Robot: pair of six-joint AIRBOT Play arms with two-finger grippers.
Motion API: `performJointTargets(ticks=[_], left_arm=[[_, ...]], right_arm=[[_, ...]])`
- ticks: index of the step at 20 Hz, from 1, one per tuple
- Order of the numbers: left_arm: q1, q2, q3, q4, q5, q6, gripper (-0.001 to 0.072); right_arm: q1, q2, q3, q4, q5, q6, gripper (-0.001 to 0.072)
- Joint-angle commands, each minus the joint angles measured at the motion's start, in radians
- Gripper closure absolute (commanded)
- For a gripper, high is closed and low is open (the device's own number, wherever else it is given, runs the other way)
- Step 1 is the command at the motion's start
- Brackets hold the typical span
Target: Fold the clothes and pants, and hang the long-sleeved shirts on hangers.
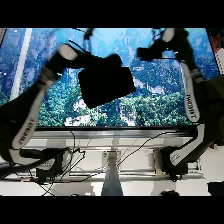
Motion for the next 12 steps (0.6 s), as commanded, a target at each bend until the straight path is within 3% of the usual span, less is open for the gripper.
performJointTargets(ticks=[1,2,5,7,8,9,10,12], left_arm=[[-0.150,-0.092,0.001,-0.031,0.275,0.014,0.0122],[-0.161,-0.095,0.001,-0.013,0.293,0.039,0.0008],[-0.137,-0.087,0.001,0.059,0.262,0.084,-0.0001],[-0.092,-0.071,0.001,0.063,0.206,0.084,0.0001],[-0.067,-0.060,0.001,0.062,0.176,0.084,0.0002],[-0.039,-0.047,0.001,0.062,0.145,0.084,0.0002],[-0.012,-0.034,0.001,0.062,0.119,0.084,0.0002],[0.031,-0.013,0.001,0.061,0.088,0.084,0.0002]], right_arm=[[-0.146,0.016,0.000,-0.006,0.106,-0.072,0.0692],[-0.169,0.015,0.000,-0.006,0.122,-0.089,0.0692],[-0.216,0.013,-0.036,0.063,0.154,-0.264,0.0693],[-0.240,-0.005,-0.100,0.217,0.149,-0.323,0.0676],[-0.247,-0.021,-0.145,0.300,0.125,-0.316,0.0466],[-0.246,-0.037,-0.191,0.373,0.096,-0.297,0.0305],[-0.238,-0.058,-0.243,0.454,0.061,-0.284,0.0214],[-0.198,-0.098,-0.333,0.603,-0.013,-0.289,0.0151]])
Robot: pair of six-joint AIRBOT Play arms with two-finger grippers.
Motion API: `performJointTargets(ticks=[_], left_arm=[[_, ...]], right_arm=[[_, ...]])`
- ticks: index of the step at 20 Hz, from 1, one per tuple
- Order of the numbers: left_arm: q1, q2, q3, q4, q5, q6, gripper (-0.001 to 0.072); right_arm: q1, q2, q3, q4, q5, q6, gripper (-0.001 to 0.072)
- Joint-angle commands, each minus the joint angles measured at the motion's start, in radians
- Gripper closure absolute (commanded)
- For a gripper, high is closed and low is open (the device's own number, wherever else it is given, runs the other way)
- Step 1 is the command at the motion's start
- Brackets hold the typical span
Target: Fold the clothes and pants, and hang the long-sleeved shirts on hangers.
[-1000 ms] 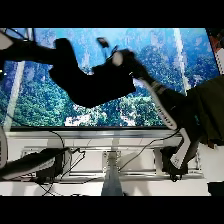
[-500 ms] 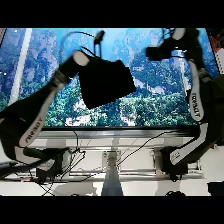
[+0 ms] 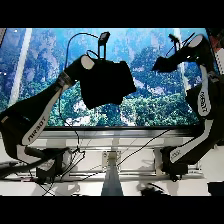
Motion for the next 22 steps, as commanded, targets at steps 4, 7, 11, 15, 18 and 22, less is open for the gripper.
performJointTargets(ticks=[4,7,11,15,18,22], left_arm=[[0.098,0.043,0.001,0.006,-0.087,0.006,0.0003],[0.098,0.048,0.001,0.007,-0.090,0.006,0.0003],[0.108,0.056,0.001,0.008,-0.127,0.006,0.0005],[0.149,0.111,0.001,0.106,-0.177,0.006,0.0038],[0.207,0.217,0.001,0.304,-0.224,0.006,0.0167],[0.299,0.383,0.001,0.418,-0.255,0.006,0.0172]], right_arm=[[0.163,-0.140,-0.170,0.442,-0.181,-0.023,0.0075],[0.278,-0.172,-0.165,0.551,-0.240,-0.050,0.0077],[0.370,-0.172,-0.116,0.539,-0.306,-0.130,0.0448],[0.352,-0.145,-0.017,0.441,-0.274,-0.126,0.0692],[0.281,-0.020,-0.001,0.284,-0.272,-0.069,0.0692],[0.139,0.224,-0.001,0.024,-0.195,0.101,0.0692]])
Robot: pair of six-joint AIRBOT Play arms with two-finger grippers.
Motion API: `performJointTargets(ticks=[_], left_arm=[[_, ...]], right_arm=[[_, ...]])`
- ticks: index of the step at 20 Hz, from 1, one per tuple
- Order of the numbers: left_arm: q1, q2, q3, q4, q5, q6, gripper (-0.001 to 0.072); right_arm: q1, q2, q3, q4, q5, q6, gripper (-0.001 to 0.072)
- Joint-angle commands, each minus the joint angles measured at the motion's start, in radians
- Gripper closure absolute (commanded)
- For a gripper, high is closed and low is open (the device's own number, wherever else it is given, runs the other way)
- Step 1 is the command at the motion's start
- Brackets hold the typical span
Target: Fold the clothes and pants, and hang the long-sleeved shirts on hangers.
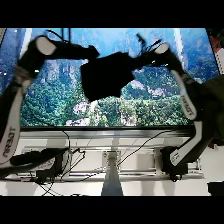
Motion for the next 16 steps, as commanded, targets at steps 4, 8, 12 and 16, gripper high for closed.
performJointTargets(ticks=[4,8,12,16], left_arm=[[0.101,0.184,0.001,0.108,-0.028,0.000,0.0172],[0.103,0.188,0.001,0.107,-0.028,0.000,0.0172],[0.103,0.177,0.001,0.107,-0.028,0.000,0.0172],[0.103,0.167,0.001,0.107,-0.028,0.000,0.0172]], right_arm=[[-0.231,0.409,0.008,-0.497,0.157,0.307,0.0693],[-0.455,0.662,0.008,-0.840,0.222,0.457,0.0692],[-0.805,0.827,0.008,-1.031,0.269,0.458,0.0692],[-1.151,0.861,0.008,-1.025,0.414,0.459,0.0690]])
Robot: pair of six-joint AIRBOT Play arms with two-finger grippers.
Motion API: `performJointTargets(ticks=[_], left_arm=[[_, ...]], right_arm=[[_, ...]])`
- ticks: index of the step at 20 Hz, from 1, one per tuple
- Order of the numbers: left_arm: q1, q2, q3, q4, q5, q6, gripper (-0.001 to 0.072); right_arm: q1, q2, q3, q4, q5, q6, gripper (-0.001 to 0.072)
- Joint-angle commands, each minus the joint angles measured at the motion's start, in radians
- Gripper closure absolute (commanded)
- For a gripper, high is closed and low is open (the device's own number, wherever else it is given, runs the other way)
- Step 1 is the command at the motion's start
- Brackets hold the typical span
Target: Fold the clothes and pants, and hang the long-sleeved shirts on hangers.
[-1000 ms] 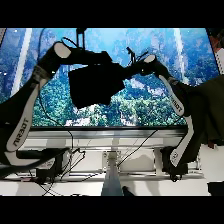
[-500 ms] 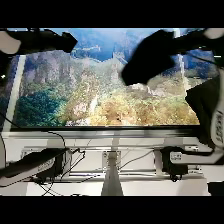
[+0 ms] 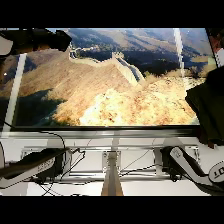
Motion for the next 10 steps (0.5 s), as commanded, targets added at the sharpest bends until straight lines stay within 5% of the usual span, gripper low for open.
performJointTargets(ticks=[1,4,10], left_arm=[[0.001,-0.005,0.001,0.001,0.000,0.000,0.0172],[0.001,-0.005,0.001,0.001,0.000,0.000,0.0172],[0.001,-0.005,0.001,0.001,0.000,0.000,0.0172]], right_arm=[[-0.280,0.039,-0.001,-0.060,0.118,0.014,0.0655],[-0.354,0.032,-0.007,0.017,0.132,0.099,0.0252],[-0.162,-0.032,-0.007,0.209,0.078,-0.061,0.0302]])
